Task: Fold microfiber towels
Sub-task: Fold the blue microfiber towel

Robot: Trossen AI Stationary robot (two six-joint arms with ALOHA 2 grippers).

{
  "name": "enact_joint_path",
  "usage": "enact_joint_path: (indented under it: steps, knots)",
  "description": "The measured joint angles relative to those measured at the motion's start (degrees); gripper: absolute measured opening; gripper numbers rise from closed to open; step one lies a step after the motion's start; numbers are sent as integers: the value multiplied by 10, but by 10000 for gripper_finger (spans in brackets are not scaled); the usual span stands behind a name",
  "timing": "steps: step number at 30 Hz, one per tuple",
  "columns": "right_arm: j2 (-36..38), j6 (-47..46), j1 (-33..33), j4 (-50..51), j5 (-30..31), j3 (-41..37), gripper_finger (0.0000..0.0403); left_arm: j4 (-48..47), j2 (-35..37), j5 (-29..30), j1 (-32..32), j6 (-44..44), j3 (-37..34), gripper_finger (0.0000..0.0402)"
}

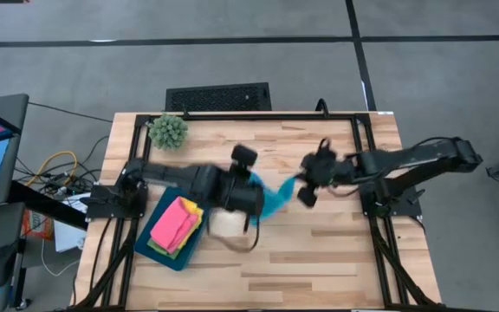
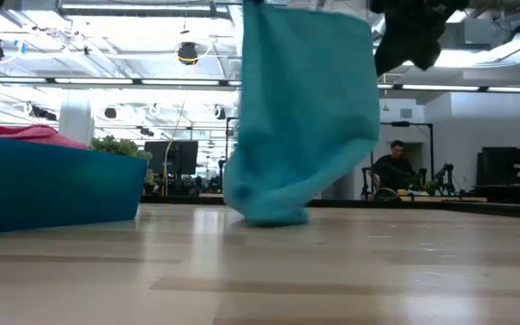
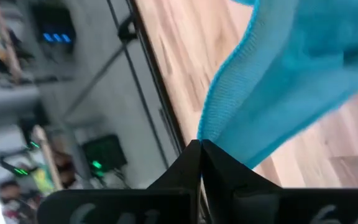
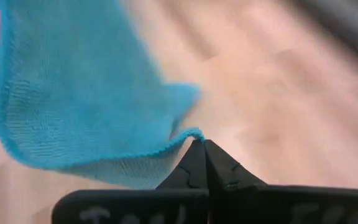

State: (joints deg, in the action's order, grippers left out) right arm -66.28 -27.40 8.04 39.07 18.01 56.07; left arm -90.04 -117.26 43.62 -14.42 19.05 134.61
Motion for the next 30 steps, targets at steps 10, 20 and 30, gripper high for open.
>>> enact_joint_path:
  steps: [10, 20, 30]
  knots:
    - [104, 189, -237, -1, 78, 53, 0, 62, 17, -9, 211, 120, 0, 0]
    - [77, 361, -404, -132, 77, 147, 0, 419, 51, 104, 322, 481, 3, 0]
    - [102, 301, -366, 16, 31, 159, 0, 341, 104, 59, 256, 372, 4, 0]
